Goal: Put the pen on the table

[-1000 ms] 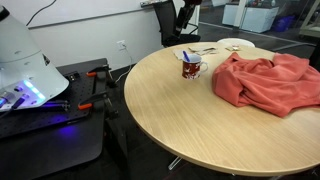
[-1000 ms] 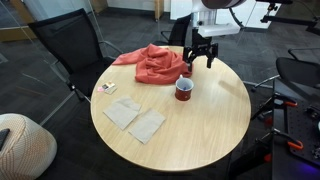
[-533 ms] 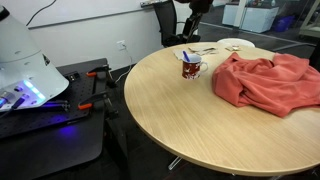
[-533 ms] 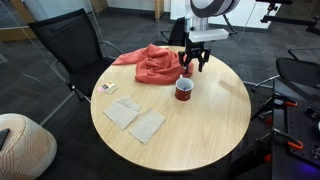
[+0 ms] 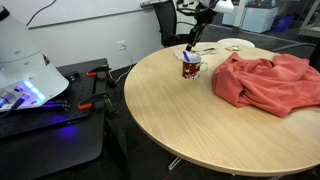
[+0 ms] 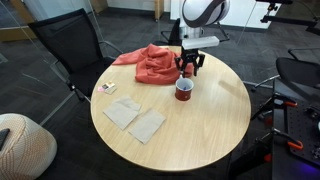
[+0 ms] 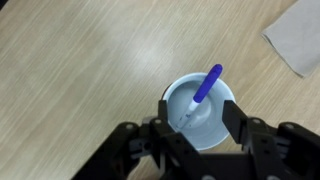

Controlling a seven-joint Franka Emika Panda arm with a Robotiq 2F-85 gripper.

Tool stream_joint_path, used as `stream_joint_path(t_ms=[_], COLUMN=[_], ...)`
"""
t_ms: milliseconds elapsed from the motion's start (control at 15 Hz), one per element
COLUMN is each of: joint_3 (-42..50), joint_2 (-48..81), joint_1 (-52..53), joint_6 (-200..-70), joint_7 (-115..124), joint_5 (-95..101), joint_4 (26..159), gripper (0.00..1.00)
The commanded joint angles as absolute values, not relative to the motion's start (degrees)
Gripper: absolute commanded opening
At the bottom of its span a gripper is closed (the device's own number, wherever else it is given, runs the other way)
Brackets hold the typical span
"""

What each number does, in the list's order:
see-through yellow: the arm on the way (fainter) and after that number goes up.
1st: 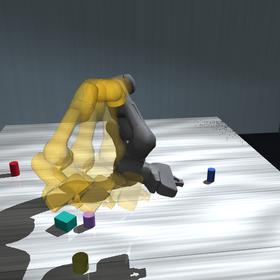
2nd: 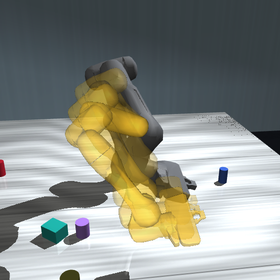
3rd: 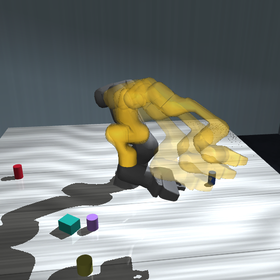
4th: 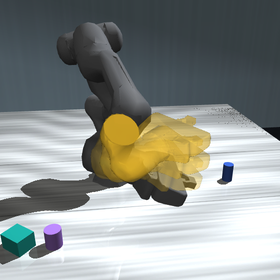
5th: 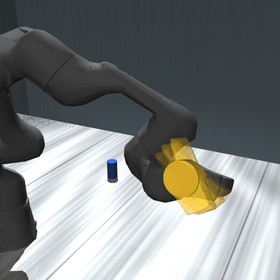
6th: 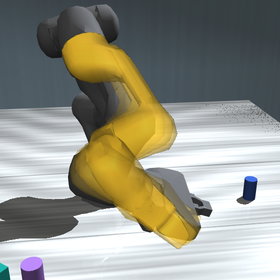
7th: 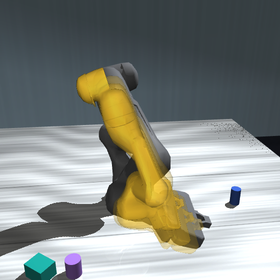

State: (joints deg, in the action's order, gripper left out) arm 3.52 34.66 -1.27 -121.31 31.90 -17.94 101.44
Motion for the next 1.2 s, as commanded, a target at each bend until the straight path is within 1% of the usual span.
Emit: stream_joint_path(t_ms=[0,67,133,200,267,333,400,600,867,1133], joint_3=[4.09,4.11,4.14,4.14,4.15,4.11,4.09,4.02,3.88,3.62], joint_2=[37.50,38.08,38.66,39.18,39.59,40.03,40.39,41.51,42.66,43.50], joint_1=[-1.06,-1.10,-1.14,-1.18,-1.23,-1.26,-1.28,-1.20,-1.16,-0.89], joint_6=[-121.00,-120.96,-120.91,-120.94,-120.81,-120.71,-120.59,-120.38,-120.33,-120.79], joint_7=[33.32,33.31,33.32,33.30,33.28,33.27,33.22,33.24,33.11,33.10], joint_5=[-18.72,-18.77,-18.79,-18.85,-18.86,-18.93,-18.92,-18.88,-18.91,-19.05], joint_4=[98.59,98.32,97.99,97.84,97.57,97.29,97.04,96.02,94.68,93.59], gripper=[0.50,0.45,0.36,0.35,0.36,0.31,0.33,0.31,0.32,0.30])
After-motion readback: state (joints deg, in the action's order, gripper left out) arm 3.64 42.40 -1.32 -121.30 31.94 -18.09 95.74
